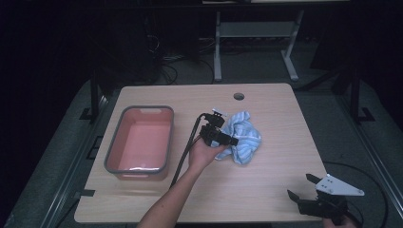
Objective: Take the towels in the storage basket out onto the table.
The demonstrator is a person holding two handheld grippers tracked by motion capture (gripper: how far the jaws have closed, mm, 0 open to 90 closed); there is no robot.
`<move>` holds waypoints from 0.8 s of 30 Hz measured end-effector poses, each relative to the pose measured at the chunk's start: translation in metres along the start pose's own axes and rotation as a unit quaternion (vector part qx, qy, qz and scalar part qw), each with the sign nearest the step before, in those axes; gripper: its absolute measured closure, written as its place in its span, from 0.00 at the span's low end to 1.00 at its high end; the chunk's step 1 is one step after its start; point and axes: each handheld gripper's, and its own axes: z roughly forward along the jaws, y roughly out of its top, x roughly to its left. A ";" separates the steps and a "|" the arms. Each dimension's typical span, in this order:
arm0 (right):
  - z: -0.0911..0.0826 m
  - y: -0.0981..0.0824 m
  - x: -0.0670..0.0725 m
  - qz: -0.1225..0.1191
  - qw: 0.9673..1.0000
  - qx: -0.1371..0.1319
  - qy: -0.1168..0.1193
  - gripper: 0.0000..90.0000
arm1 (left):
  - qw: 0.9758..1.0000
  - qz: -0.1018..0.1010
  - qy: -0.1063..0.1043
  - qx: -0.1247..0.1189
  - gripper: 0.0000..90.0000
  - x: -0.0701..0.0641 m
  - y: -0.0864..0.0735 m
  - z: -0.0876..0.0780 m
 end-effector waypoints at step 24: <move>0.002 0.001 0.002 -0.003 1.000 0.005 0.000 0.15 | 1.000 -0.004 -0.017 -0.024 0.35 0.006 -0.027 -0.022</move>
